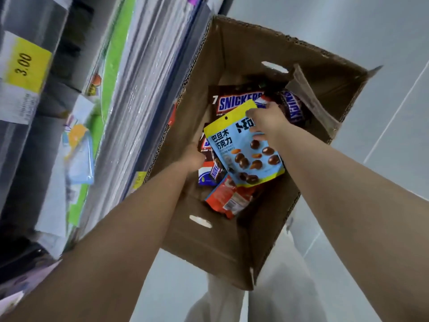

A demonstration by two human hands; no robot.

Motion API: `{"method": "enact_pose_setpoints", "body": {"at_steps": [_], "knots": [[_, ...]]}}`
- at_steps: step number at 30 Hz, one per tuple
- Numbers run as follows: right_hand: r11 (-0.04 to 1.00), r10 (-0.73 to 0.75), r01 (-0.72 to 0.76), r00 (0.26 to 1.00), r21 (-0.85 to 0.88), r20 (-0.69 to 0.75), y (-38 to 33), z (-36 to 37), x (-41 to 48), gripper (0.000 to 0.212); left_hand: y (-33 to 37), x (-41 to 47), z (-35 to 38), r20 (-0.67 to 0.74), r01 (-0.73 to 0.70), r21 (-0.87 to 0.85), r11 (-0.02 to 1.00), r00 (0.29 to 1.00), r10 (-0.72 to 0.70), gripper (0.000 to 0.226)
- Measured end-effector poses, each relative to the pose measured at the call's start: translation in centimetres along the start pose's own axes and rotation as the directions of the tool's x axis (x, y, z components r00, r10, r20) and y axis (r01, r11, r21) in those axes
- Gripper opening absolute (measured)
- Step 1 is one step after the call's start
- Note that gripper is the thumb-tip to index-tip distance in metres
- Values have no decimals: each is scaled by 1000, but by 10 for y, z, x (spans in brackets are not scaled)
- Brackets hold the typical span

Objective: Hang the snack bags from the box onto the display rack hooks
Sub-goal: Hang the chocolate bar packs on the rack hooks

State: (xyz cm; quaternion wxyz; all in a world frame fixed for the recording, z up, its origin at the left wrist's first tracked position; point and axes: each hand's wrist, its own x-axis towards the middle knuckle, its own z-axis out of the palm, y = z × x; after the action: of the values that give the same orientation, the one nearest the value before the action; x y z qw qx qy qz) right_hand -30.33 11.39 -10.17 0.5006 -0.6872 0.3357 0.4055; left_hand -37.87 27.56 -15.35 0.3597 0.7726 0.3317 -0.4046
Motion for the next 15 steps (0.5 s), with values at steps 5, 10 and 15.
{"method": "enact_pose_setpoints", "body": {"at_steps": [5, 10, 15], "knots": [[998, 37, -37, 999, -41, 0, 16, 9, 32, 62, -16, 36, 15, -70, 50, -5, 999, 996, -50, 30], [992, 23, -30, 998, -122, -62, 30, 17, 43, 47, -19, 39, 17, -146, 65, 223, 973, 989, -32, 23], [955, 175, -197, 978, -222, -116, 37, 12, 25, 79, -11, -1, 7, -54, -67, -312, 948, 997, 53, 17]]}}
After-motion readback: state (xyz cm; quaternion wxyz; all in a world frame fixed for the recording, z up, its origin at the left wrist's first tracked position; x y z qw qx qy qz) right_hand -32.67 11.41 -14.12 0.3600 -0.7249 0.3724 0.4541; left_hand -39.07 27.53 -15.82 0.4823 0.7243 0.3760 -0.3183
